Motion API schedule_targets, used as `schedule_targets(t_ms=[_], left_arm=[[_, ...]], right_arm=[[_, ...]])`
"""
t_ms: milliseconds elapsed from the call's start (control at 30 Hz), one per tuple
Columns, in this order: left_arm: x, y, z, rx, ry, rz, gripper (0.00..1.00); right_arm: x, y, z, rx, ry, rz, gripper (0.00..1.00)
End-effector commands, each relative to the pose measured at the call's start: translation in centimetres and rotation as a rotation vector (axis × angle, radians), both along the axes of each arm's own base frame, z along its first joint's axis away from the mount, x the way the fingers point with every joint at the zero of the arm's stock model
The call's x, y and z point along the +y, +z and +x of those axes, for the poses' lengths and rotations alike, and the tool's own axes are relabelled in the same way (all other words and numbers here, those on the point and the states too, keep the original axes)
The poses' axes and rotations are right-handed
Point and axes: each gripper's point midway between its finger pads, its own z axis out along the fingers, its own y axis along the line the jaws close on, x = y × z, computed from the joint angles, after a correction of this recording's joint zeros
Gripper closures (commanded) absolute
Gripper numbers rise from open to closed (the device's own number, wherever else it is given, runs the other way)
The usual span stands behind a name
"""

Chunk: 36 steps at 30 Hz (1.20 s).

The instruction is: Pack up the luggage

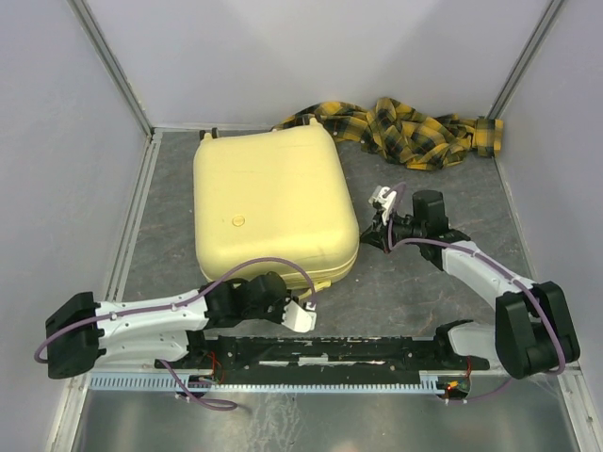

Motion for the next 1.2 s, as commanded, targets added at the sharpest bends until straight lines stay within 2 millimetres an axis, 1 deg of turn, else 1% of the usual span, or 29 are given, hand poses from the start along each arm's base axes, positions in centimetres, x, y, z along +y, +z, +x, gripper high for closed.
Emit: schedule_targets(t_ms=[0, 67, 100, 133, 167, 233, 300, 333, 367, 400, 467, 633, 733, 767, 833, 867, 933, 1067, 1167], left_arm=[[5.1, -3.5, -4.4, 0.081, -0.340, 0.275, 0.97], [4.3, -2.6, -3.8, 0.048, -0.319, 0.245, 0.97], [3.6, -1.8, -3.2, 0.028, -0.289, 0.221, 0.96], [2.8, -0.8, -2.5, 0.006, -0.252, 0.191, 0.85], [2.2, 0.1, -1.8, -0.015, -0.223, 0.176, 0.74], [0.8, 2.2, -0.6, -0.046, -0.167, 0.149, 0.59], [-0.7, 5.0, 0.3, -0.065, -0.110, 0.099, 0.46], [-1.6, 6.6, 0.7, -0.074, -0.089, 0.054, 0.36], [-2.4, 8.1, 0.8, -0.085, -0.075, 0.011, 0.20], [-2.9, 9.5, 0.9, -0.101, -0.068, -0.021, 0.12], [-3.6, 11.5, 0.9, -0.135, -0.069, -0.052, 0.08], [-4.5, 15.5, 0.6, -0.193, -0.090, -0.099, 0.05], [-4.4, 17.0, 0.9, -0.223, -0.100, -0.099, 0.03], [-4.5, 17.8, 1.0, -0.233, -0.095, -0.110, 0.02], [-4.6, 20.0, 1.2, -0.246, -0.068, -0.165, 0.00], [-4.7, 21.4, 1.6, -0.258, -0.033, -0.210, 0.01], [-4.6, 23.3, 1.9, -0.264, 0.015, -0.255, 0.01], [-4.2, 26.2, 3.3, -0.277, 0.118, -0.310, 0.01], [-3.3, 27.7, 5.5, -0.198, 0.241, -0.379, 0.01]], right_arm=[[-0.7, 6.9, 7.3, -0.277, -0.119, 0.050, 0.98], [-0.2, 6.9, 6.7, -0.252, -0.088, 0.052, 0.98], [-0.2, 6.8, 6.2, -0.240, -0.076, 0.043, 0.92], [-0.4, 6.6, 5.7, -0.233, -0.071, 0.033, 0.84], [-0.6, 6.8, 5.2, -0.238, -0.072, 0.025, 0.80], [-1.0, 6.4, 4.0, -0.220, -0.073, 0.010, 0.73], [-1.4, 6.1, 2.9, -0.200, -0.078, 0.000, 0.68], [-1.6, 5.9, 2.5, -0.192, -0.083, -0.006, 0.63], [-1.8, 5.8, 2.2, -0.190, -0.091, -0.011, 0.58], [-2.0, 5.9, 2.1, -0.189, -0.105, -0.016, 0.54], [-2.5, 6.1, 2.3, -0.188, -0.135, -0.027, 0.49], [-3.3, 6.6, 3.1, -0.190, -0.202, -0.053, 0.36], [-3.6, 6.9, 3.6, -0.192, -0.231, -0.059, 0.30], [-3.9, 7.0, 3.8, -0.191, -0.248, -0.061, 0.28], [-4.1, 7.3, 4.2, -0.188, -0.277, -0.064, 0.24], [-4.2, 7.5, 4.5, -0.187, -0.288, -0.069, 0.23], [-4.5, 7.8, 5.0, -0.182, -0.311, -0.076, 0.19], [-4.9, 8.3, 6.3, -0.169, -0.347, -0.104, 0.11], [-4.9, 8.8, 7.2, -0.155, -0.354, -0.122, 0.07]])
